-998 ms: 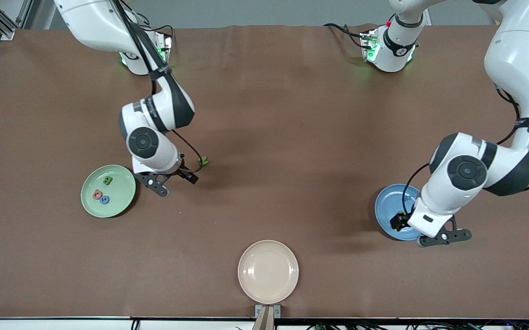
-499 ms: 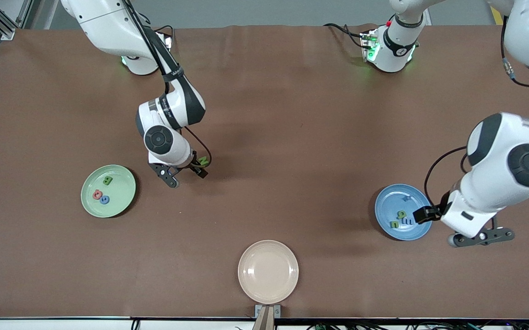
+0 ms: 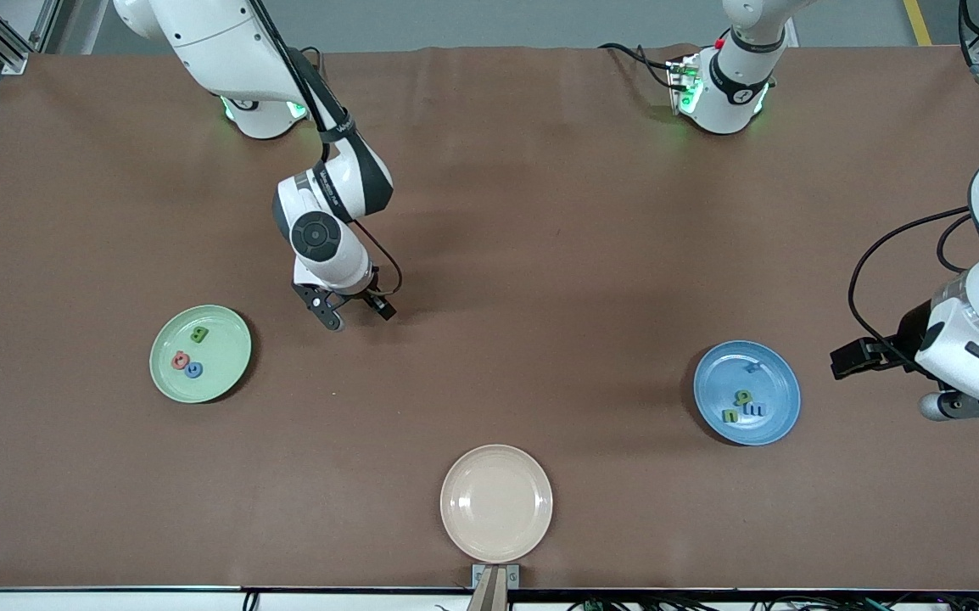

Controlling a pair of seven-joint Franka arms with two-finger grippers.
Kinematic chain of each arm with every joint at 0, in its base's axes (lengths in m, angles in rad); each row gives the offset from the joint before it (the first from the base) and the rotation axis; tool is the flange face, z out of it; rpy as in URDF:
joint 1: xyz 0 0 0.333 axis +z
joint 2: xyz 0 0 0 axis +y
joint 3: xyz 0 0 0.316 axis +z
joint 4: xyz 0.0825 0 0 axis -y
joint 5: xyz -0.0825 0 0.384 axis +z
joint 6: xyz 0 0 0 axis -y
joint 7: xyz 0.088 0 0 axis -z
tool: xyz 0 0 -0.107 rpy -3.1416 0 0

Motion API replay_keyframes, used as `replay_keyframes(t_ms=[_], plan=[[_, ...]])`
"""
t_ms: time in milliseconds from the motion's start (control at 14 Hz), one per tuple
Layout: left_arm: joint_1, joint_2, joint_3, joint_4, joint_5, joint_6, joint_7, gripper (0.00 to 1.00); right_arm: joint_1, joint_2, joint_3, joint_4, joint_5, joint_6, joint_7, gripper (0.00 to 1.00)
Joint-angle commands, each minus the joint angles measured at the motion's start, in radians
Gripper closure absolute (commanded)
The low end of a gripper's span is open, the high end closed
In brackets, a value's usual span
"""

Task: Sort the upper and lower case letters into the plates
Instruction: 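Grasp the green N with the right gripper while the left retracts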

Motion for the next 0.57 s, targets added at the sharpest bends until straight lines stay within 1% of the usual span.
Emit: replay_keyframes(t_ms=[0, 143, 214, 356, 428, 499], plan=[[0.0, -0.058, -0.003, -0.018, -0.015, -0.033, 0.01, 0.0, 0.007, -0.025, -0.004, -0.029, 0.014, 0.014, 0.018, 0.1], [0.0, -0.066, -0.009, -0.018, -0.018, -0.067, 0.01, 0.0, 0.014, -0.02, -0.004, -0.029, 0.014, 0.025, 0.041, 0.18], [-0.005, -0.093, -0.006, -0.02, -0.021, -0.07, 0.01, 0.0, 0.014, -0.02, -0.004, -0.029, 0.014, 0.029, 0.056, 0.22], [-0.04, -0.127, 0.012, -0.026, -0.026, -0.076, 0.013, 0.0, 0.016, -0.017, -0.004, -0.029, 0.015, 0.037, 0.062, 0.24], [-0.067, -0.157, 0.05, -0.027, -0.042, -0.088, 0.014, 0.0, 0.019, -0.009, -0.004, -0.03, 0.015, 0.046, 0.067, 0.25], [-0.124, -0.188, 0.124, -0.032, -0.082, -0.093, 0.019, 0.0, 0.021, -0.005, -0.004, -0.03, 0.014, 0.054, 0.081, 0.25]])
